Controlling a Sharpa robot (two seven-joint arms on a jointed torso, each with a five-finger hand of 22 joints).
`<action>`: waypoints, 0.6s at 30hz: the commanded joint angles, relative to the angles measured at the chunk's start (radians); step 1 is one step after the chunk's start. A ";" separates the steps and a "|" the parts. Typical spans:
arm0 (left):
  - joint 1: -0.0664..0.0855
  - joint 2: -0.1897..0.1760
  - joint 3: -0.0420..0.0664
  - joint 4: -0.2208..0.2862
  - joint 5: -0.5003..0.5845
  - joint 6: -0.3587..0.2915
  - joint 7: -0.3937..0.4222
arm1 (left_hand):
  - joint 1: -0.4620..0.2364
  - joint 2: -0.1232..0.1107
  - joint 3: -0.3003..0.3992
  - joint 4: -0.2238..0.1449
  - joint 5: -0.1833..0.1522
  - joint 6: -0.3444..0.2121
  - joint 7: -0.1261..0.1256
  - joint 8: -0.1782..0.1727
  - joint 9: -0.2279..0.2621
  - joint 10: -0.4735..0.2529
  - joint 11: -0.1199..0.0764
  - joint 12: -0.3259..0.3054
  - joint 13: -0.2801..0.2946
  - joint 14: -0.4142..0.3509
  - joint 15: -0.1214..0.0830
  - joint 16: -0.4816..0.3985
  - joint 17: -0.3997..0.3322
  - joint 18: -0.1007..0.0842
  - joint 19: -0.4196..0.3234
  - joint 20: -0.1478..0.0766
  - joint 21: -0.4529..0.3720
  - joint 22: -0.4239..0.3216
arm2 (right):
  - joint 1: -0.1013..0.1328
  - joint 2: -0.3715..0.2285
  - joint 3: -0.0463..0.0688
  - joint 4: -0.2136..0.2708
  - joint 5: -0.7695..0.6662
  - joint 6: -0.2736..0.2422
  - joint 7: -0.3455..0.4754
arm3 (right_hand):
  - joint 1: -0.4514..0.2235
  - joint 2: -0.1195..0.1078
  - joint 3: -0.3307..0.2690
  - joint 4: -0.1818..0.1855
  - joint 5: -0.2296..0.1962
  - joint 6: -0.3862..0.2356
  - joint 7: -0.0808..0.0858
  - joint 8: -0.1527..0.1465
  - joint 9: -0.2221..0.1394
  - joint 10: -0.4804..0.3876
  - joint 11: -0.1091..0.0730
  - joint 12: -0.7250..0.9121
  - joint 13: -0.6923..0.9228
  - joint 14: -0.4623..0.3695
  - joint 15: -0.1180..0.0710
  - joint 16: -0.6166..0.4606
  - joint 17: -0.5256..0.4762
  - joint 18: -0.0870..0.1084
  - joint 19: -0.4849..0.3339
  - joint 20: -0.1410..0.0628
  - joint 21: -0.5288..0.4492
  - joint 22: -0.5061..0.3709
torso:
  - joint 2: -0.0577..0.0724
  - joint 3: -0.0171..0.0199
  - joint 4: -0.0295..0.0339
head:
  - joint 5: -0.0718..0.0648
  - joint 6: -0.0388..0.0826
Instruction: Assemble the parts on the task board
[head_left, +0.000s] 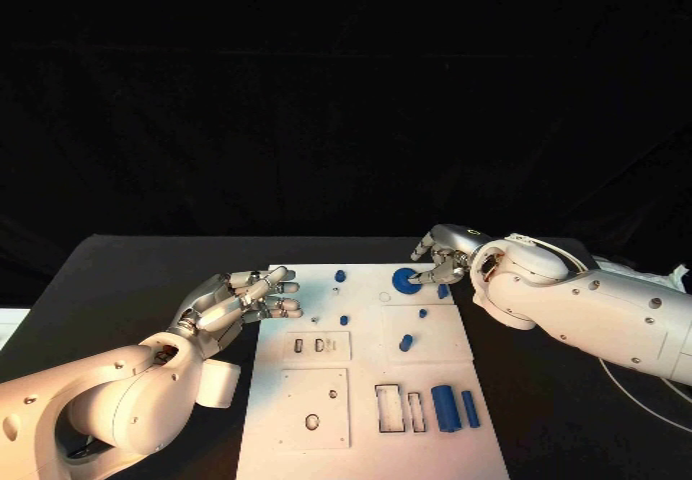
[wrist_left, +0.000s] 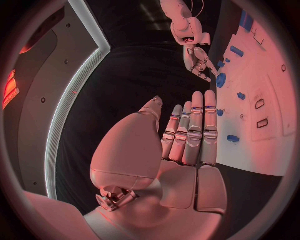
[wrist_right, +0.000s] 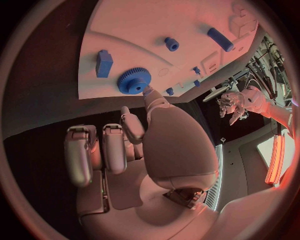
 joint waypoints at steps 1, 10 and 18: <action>0.001 0.002 0.001 0.000 0.003 0.021 0.006 | 0.005 0.007 0.000 -0.007 -0.004 0.002 0.005 -0.006 -0.001 0.003 0.001 -0.003 -0.001 0.007 0.000 -0.005 0.001 0.010 0.009 -0.001 0.006 0.002 | -0.003 0.013 0.000 -0.011 -0.005 0.058 -0.005 | 0.011 0.003 -0.009 0.006 0.000 0.004 0.006 0.005 0.002 0.011 -0.001 0.036 0.038 0.061 0.008 0.007 0.016 -0.020 0.033 0.007 0.007 0.155 | 0.001 -0.0007 -0.0004 | 0.002 -0.002; 0.001 0.001 0.001 -0.002 0.003 0.020 0.003 | 0.005 0.007 0.000 -0.007 -0.004 0.002 0.005 -0.006 -0.001 0.003 0.001 -0.003 -0.001 0.007 0.000 -0.005 0.001 0.010 0.009 -0.001 0.006 0.002 | -0.007 0.034 0.000 -0.026 -0.012 0.070 0.005 | 0.022 0.015 -0.011 0.007 0.003 0.011 0.006 0.010 0.003 0.018 -0.001 0.067 0.074 0.066 0.008 0.023 0.046 -0.025 0.049 0.008 0.017 0.178 | 0.000 -0.0008 0.0009 | 0.004 -0.007; 0.001 0.002 0.001 -0.004 0.003 0.022 0.003 | 0.005 0.007 0.000 -0.007 -0.004 0.002 0.005 -0.006 -0.001 0.003 0.001 -0.003 -0.001 0.007 0.000 -0.005 0.001 0.010 0.009 -0.001 0.006 0.002 | -0.011 0.047 0.000 -0.039 -0.044 0.081 -0.001 | 0.039 0.026 -0.007 -0.002 0.004 0.025 0.004 0.017 0.006 0.025 -0.002 0.092 0.102 0.067 0.007 0.028 0.056 -0.027 0.054 0.008 0.020 0.186 | 0.001 -0.0005 0.0005 | 0.005 -0.010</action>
